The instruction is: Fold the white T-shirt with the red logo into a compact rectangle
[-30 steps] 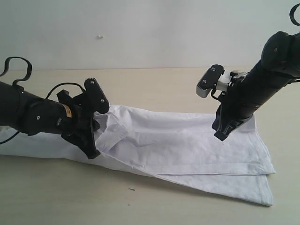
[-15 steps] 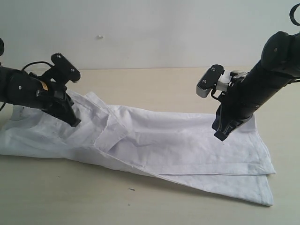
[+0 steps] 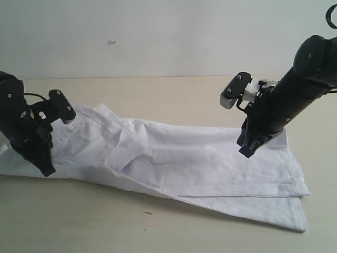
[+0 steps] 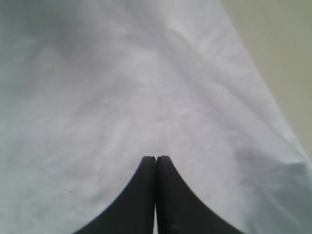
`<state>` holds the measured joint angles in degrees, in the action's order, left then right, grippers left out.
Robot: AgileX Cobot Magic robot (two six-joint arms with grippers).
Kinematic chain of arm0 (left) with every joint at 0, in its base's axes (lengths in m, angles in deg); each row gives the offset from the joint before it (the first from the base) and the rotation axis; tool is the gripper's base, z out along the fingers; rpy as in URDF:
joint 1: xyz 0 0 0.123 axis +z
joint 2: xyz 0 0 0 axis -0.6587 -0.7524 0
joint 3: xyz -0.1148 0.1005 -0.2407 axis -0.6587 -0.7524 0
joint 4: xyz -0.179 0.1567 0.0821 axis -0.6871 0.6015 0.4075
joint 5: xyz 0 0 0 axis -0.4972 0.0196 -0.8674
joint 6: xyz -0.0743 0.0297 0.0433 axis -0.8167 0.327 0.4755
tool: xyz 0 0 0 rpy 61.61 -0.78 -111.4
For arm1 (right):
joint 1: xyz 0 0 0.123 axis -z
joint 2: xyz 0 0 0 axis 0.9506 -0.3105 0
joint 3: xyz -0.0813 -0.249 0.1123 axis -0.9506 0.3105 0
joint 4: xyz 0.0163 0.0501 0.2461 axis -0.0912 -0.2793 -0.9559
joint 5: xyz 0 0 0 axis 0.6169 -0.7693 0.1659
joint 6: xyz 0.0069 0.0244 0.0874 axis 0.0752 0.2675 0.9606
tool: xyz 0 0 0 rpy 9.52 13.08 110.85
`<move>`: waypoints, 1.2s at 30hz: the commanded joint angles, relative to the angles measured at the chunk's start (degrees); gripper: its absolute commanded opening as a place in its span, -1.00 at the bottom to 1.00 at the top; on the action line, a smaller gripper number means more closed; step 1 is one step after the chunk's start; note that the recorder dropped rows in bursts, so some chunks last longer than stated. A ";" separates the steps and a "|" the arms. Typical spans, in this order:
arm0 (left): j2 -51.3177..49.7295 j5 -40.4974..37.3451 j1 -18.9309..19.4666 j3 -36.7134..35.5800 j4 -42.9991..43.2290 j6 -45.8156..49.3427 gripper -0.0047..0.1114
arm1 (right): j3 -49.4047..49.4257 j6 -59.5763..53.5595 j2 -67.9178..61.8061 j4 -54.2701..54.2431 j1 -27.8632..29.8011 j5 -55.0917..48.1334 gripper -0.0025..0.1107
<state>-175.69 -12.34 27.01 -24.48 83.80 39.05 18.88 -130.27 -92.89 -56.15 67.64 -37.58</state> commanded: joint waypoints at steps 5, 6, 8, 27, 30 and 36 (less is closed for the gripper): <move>-1.65 -10.98 0.31 -1.86 2.23 0.04 -0.73 | 0.02 -0.06 0.49 -0.96 -0.05 -3.60 -0.96; -1.65 -12.47 0.31 -1.86 2.33 0.04 -0.73 | 0.02 -0.06 0.49 -0.96 -0.05 -3.79 -0.96; -1.52 -16.68 0.31 -1.86 2.33 0.04 -0.73 | 0.02 -0.06 0.49 -0.96 -0.05 -3.92 -0.96; 17.93 -4.82 14.60 -1.86 -24.76 -2.50 -0.04 | 0.02 -0.06 0.49 -2.74 -0.05 -5.75 -0.96; 17.35 -10.88 23.59 -2.23 -36.70 1.50 -0.01 | 0.02 -0.06 0.49 -3.23 -0.05 -5.87 -0.96; 15.23 -17.19 37.02 -6.28 -49.51 8.45 0.35 | 0.02 -0.06 0.49 -4.50 -0.05 -5.87 -0.96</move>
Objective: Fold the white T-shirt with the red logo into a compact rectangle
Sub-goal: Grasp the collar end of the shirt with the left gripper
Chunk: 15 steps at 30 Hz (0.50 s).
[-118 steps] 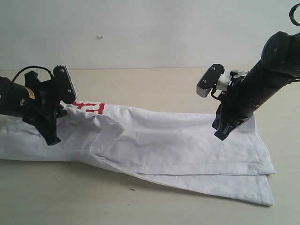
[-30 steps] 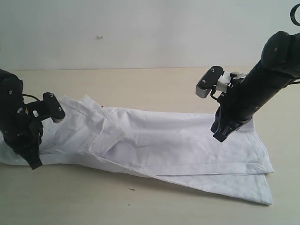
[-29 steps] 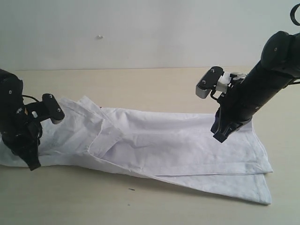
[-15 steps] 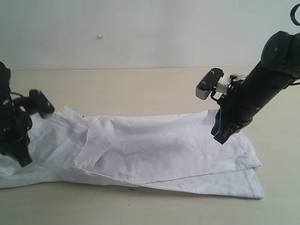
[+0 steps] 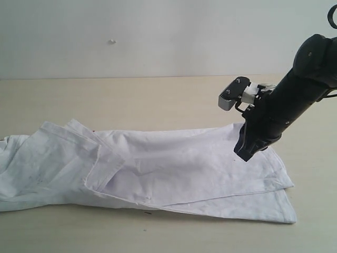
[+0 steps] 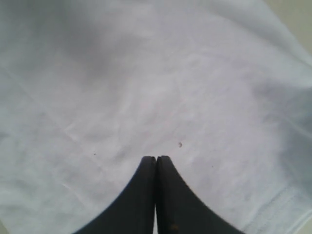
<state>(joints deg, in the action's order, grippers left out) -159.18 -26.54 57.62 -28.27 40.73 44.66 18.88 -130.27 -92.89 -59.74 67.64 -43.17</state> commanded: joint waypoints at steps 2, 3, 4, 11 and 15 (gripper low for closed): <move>-2.22 -2.87 8.18 -3.26 -6.75 3.28 0.45 | 0.02 -0.06 0.49 -0.98 -0.05 -0.51 -0.96; -2.80 -2.87 8.36 -3.39 -6.88 3.77 0.45 | 0.02 -0.06 0.49 -1.19 -0.05 -0.64 -0.96; -3.60 -3.24 8.47 -3.39 -7.07 4.42 0.44 | 0.02 -0.06 0.49 -1.33 -0.05 -0.77 -0.96; -10.41 -3.60 8.47 -3.73 -4.89 5.82 0.42 | 0.02 -0.06 0.49 -1.55 -0.05 -1.55 -0.96; -11.10 -1.74 8.83 -3.73 -2.52 5.27 0.42 | 0.02 -0.06 0.49 -1.55 -0.05 -1.55 -0.96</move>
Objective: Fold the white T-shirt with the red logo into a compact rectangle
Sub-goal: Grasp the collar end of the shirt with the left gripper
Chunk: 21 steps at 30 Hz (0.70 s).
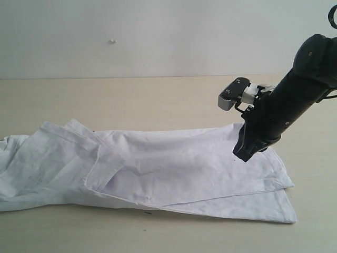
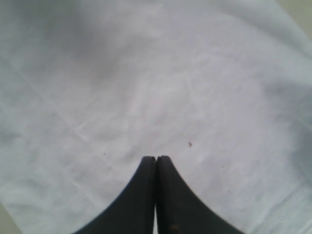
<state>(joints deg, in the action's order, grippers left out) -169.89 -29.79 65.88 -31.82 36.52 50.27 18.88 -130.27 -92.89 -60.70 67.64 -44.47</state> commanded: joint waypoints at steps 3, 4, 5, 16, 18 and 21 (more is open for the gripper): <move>-1.65 3.63 2.01 -0.18 1.41 -1.56 0.42 | 0.02 -0.06 0.49 -0.59 -0.05 -0.35 -0.96; -2.87 4.33 2.01 -0.18 1.17 -1.31 0.42 | 0.02 -0.06 0.49 -0.59 -0.05 -0.35 -0.96; -3.64 4.57 2.01 -0.18 0.77 -0.65 0.42 | 0.02 -0.06 0.49 -0.59 -0.05 -0.35 -0.96; -12.18 -9.44 2.01 -0.18 -14.73 19.52 0.42 | 0.02 -0.22 0.49 -0.59 -0.05 -0.36 -0.96; -12.18 -8.49 2.01 -0.18 -14.96 19.24 0.25 | 0.02 -0.22 0.49 -0.59 -0.05 -0.36 -0.96; -12.18 -6.08 1.87 -0.18 -14.74 18.99 -0.49 | 0.02 -0.22 0.49 -0.59 -0.05 -0.36 -0.96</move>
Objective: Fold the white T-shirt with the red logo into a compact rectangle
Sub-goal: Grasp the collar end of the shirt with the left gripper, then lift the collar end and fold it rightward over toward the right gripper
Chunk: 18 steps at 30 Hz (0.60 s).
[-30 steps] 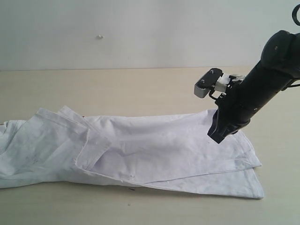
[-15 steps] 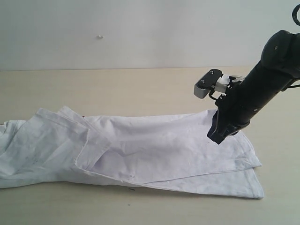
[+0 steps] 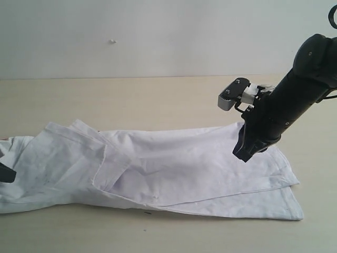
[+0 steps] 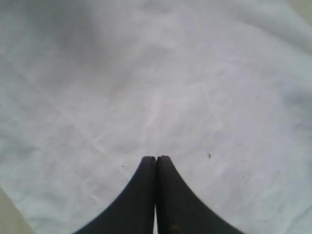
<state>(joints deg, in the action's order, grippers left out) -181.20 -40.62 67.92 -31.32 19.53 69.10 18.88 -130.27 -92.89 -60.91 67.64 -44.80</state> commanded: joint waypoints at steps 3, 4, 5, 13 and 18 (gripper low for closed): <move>-0.87 4.80 -0.16 -0.67 1.47 -0.21 -0.91 | 0.02 -0.22 0.49 -0.38 -0.05 -0.04 -0.96; -0.87 4.66 -0.16 -0.67 1.46 -0.64 -0.92 | 0.02 -0.22 0.49 -0.38 -0.05 -0.04 -0.96; -0.13 4.36 -0.04 -0.42 1.89 -0.85 -0.92 | 0.02 -0.22 0.49 -0.38 -0.05 -0.04 -0.96; 12.03 -6.22 1.29 10.09 8.05 -8.32 -0.92 | 0.02 -0.22 0.49 -0.38 -0.05 0.08 -0.96; 19.00 -11.45 -1.89 12.37 -2.94 -12.98 -0.92 | 0.02 -0.22 0.49 -0.42 -0.05 0.94 -0.96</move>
<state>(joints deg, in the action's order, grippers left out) -164.74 -49.17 68.50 -19.44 22.85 57.45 18.88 -130.27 -92.89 -60.91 67.64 -44.60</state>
